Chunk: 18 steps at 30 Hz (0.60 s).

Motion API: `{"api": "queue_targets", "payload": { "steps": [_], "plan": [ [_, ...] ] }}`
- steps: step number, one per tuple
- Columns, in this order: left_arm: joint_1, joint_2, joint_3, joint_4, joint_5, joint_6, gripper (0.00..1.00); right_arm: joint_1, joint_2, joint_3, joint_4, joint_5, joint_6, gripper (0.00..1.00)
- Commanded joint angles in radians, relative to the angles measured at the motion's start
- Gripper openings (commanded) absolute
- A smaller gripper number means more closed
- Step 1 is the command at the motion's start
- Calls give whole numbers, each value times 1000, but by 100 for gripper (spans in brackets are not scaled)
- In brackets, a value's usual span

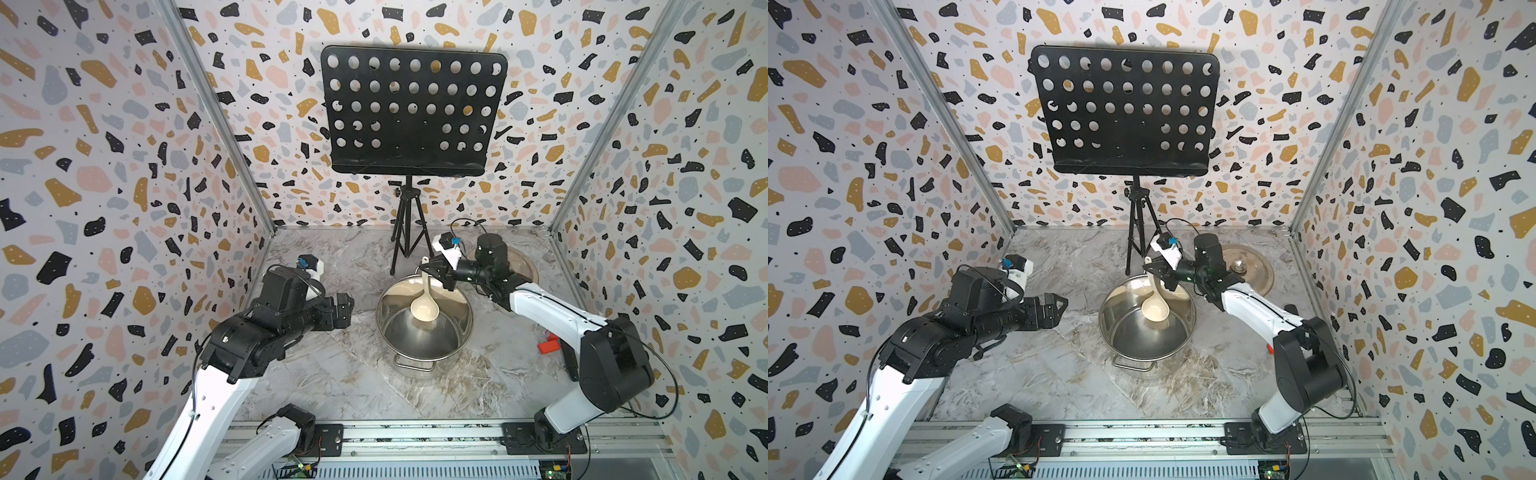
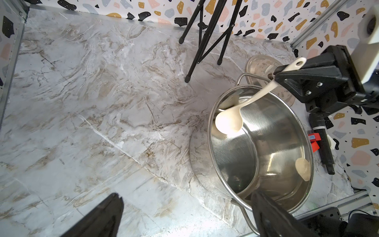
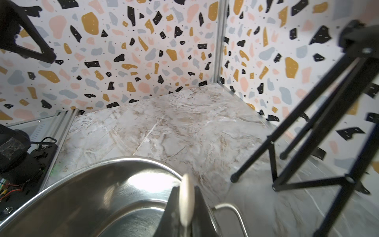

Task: Stir the soup with a spoon
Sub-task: Stir the soup in the pan with a stick.

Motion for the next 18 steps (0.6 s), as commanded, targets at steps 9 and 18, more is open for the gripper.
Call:
{"api": "queue_targets", "payload": {
  "steps": [9,18],
  "plan": [
    [-1,-7,-31,32,-3,23,99,14,-428,-247,-265,-17,-21,0],
    [0,-26,-40,64,1,2,99,299,-462,-231,-242,32,12,0]
  ]
}}
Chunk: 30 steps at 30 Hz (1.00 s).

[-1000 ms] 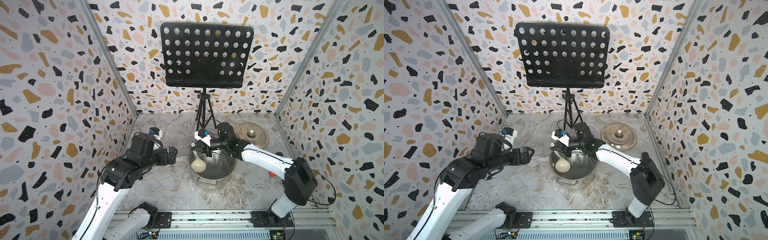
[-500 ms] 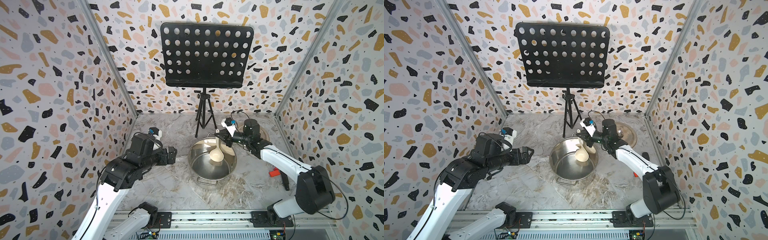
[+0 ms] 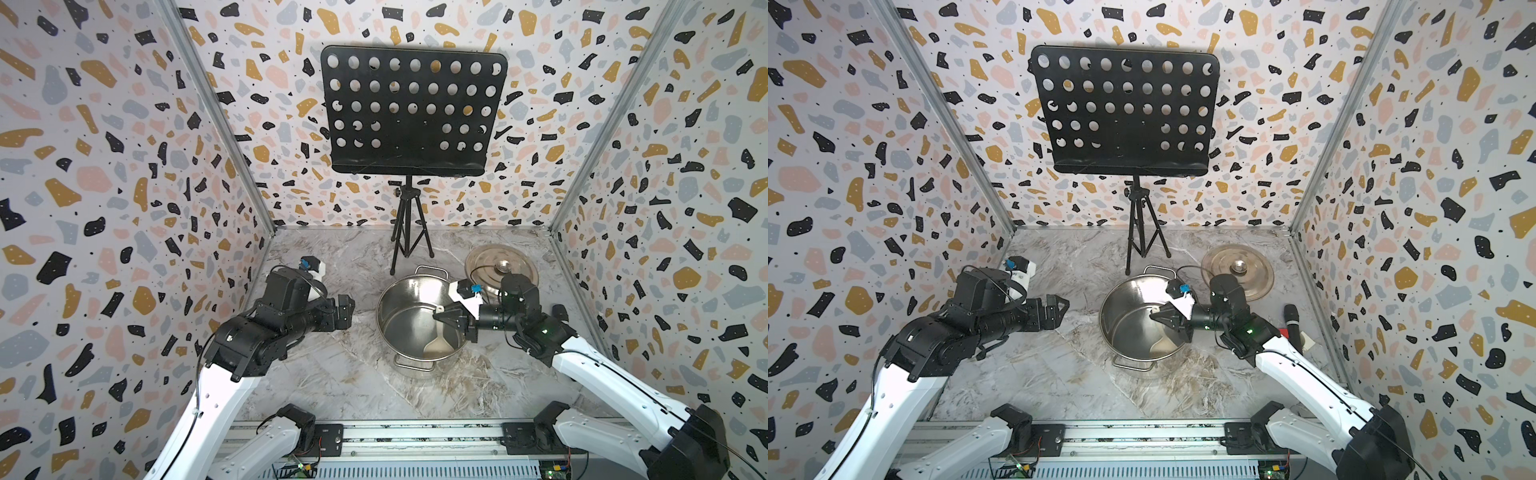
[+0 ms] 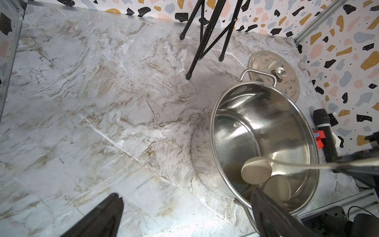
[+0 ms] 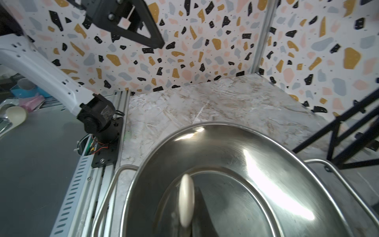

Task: Stir the soup with a spoon
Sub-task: Stir the soup in the pan with a stick.

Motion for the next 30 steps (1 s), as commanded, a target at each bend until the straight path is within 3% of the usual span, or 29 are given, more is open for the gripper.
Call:
{"api": "queue_targets", "payload": {
  "steps": [1,7,18,25,30],
  "plan": [
    [0,-26,-15,48,3,-7,99,98,41,67,16,17,10,0],
    [0,-55,-34,38,3,-27,100,181,243,198,113,16,-26,0],
    [1,-74,-40,8,26,-38,99,105,534,375,248,59,-80,0],
    [0,-68,-37,0,32,-30,100,-24,539,404,209,142,-69,0],
    [0,-62,-40,6,35,-26,99,-126,435,320,171,198,-62,0]
  ]
}}
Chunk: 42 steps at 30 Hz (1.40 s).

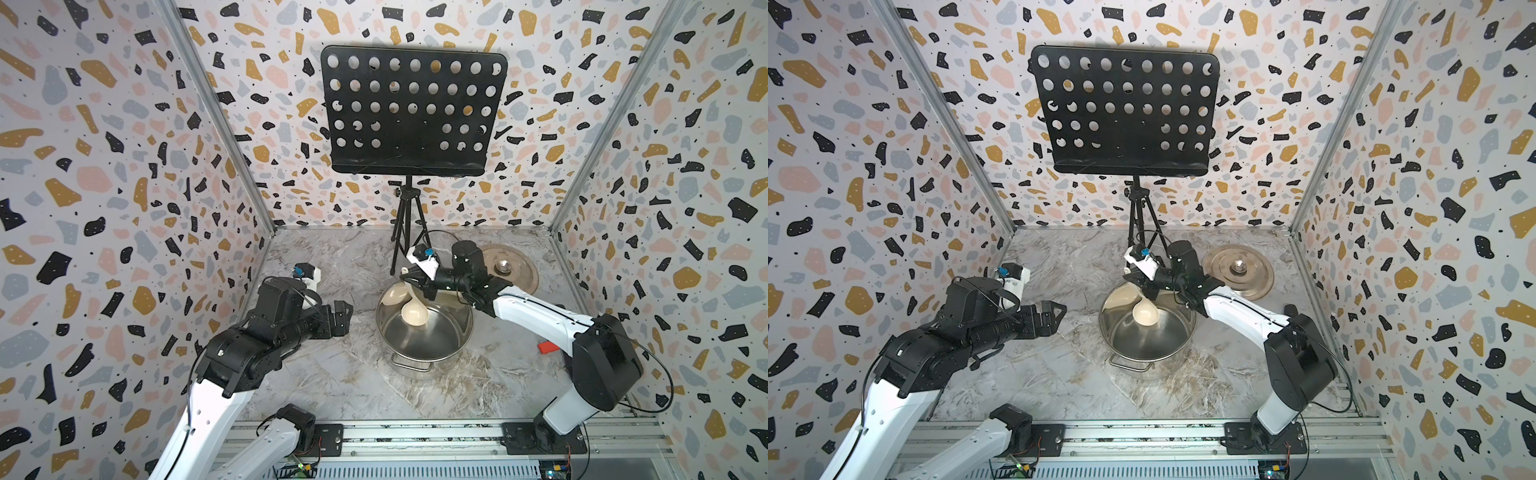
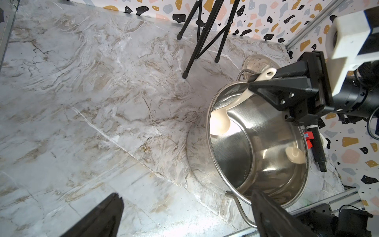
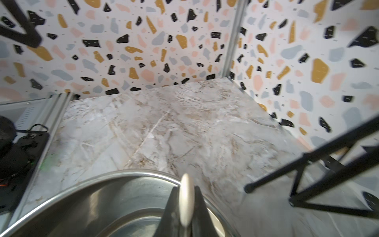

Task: Stir the soup with a spoon
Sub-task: Stir the soup in the pan with a stick.

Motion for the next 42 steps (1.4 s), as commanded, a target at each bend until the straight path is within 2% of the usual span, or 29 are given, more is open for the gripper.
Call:
{"api": "queue_targets", "payload": {
  "steps": [1,7,13,18,24,27,33,38,42],
  "plan": [
    [0,2,-4,19,14,11,99,-46,-130,-39,-49,45,-5,0],
    [-1,9,-12,31,13,19,99,-72,-331,-168,-234,53,-65,0],
    [0,10,-31,51,10,21,99,-50,-501,-295,-254,-139,10,0],
    [0,23,-32,68,10,24,99,47,-525,-288,-259,-198,24,0],
    [0,28,-22,66,10,19,100,175,-423,-191,-234,-230,3,0],
    [0,15,-28,59,3,11,99,199,-339,-134,-213,-249,-30,0],
    [0,-4,-28,28,-9,10,99,202,-166,-10,-129,-293,-58,0],
    [0,-9,-20,5,-12,9,99,199,-48,96,-136,-298,-130,0],
    [0,-10,-13,-11,-12,6,100,163,28,150,-122,-291,-143,0]
  ]
}}
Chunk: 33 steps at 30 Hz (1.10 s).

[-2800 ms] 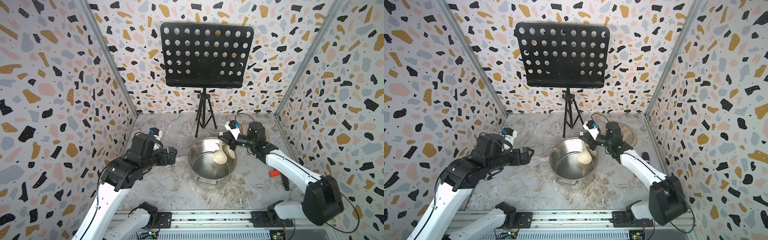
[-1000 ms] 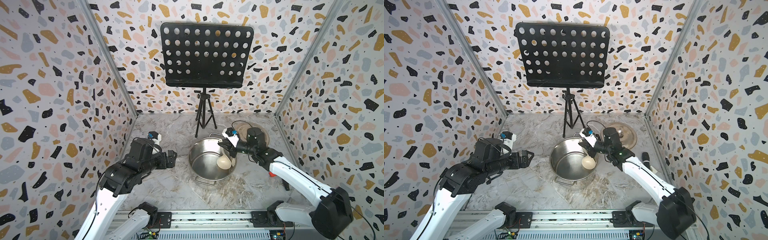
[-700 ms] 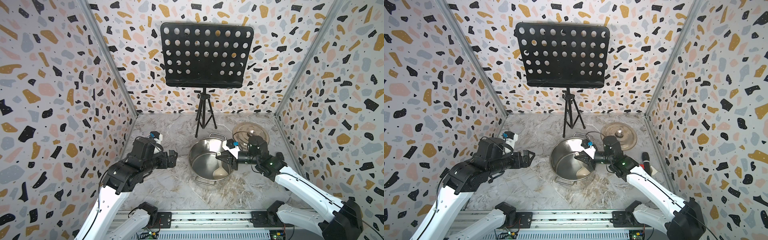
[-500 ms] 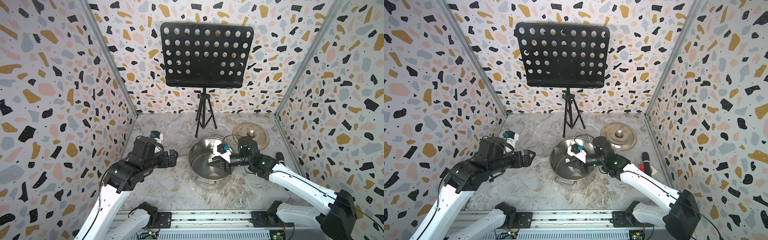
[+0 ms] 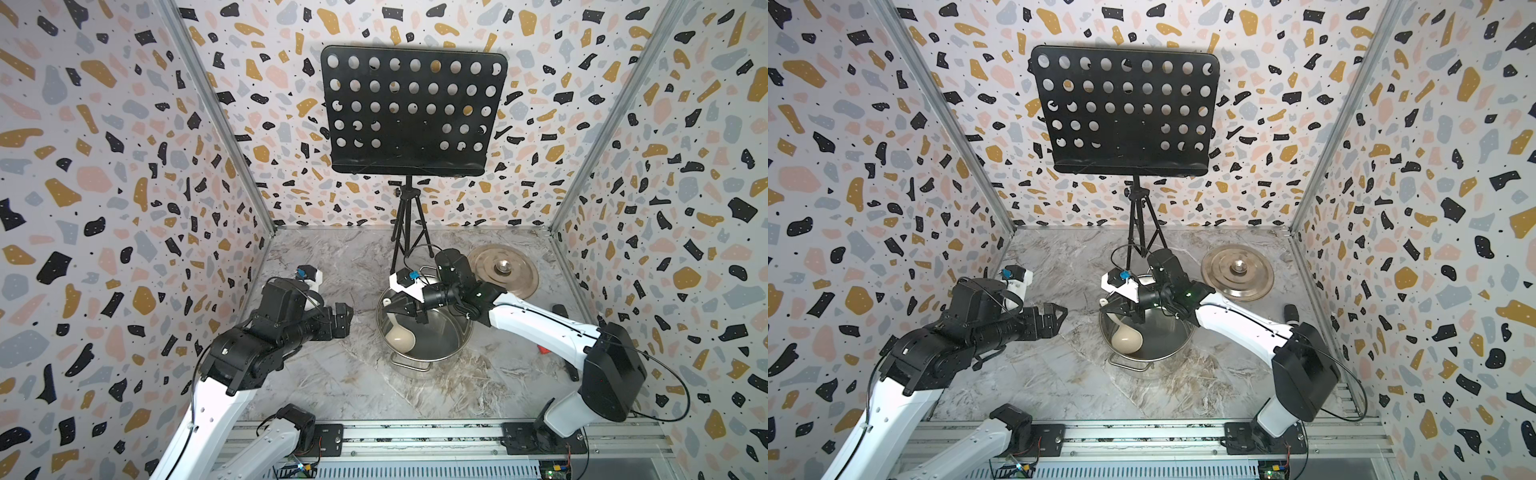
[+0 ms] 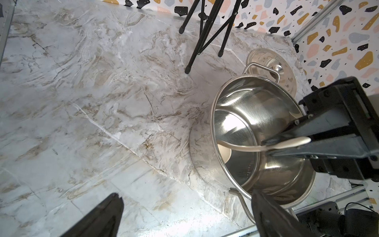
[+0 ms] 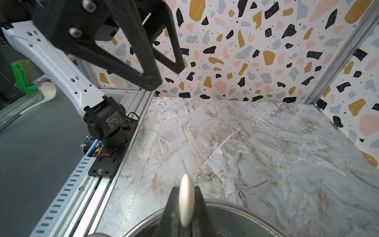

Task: Stir the soup with a spoon
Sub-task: Stir the soup in the pan with a stick.

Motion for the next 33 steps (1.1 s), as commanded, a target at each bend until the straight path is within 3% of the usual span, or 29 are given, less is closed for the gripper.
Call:
{"api": "queue_targets", "payload": {
  "steps": [1,6,13,19,22,27,33],
  "plan": [
    [0,-10,15,-8,-8,-3,99,-41,24,56,44,-14,-31,0],
    [0,-13,15,-14,-8,3,100,-128,25,46,62,7,-12,0],
    [0,2,19,-6,-8,25,100,-261,-111,-79,66,46,30,0],
    [0,21,12,16,9,39,99,-311,-283,-189,-149,67,-77,0],
    [0,29,9,22,16,49,100,-309,-373,-234,-269,37,-107,0],
    [1,37,7,40,10,63,100,-251,-488,-315,-272,6,-62,0],
    [0,46,10,68,3,65,99,-35,-460,-281,-253,72,-86,0]
  ]
}}
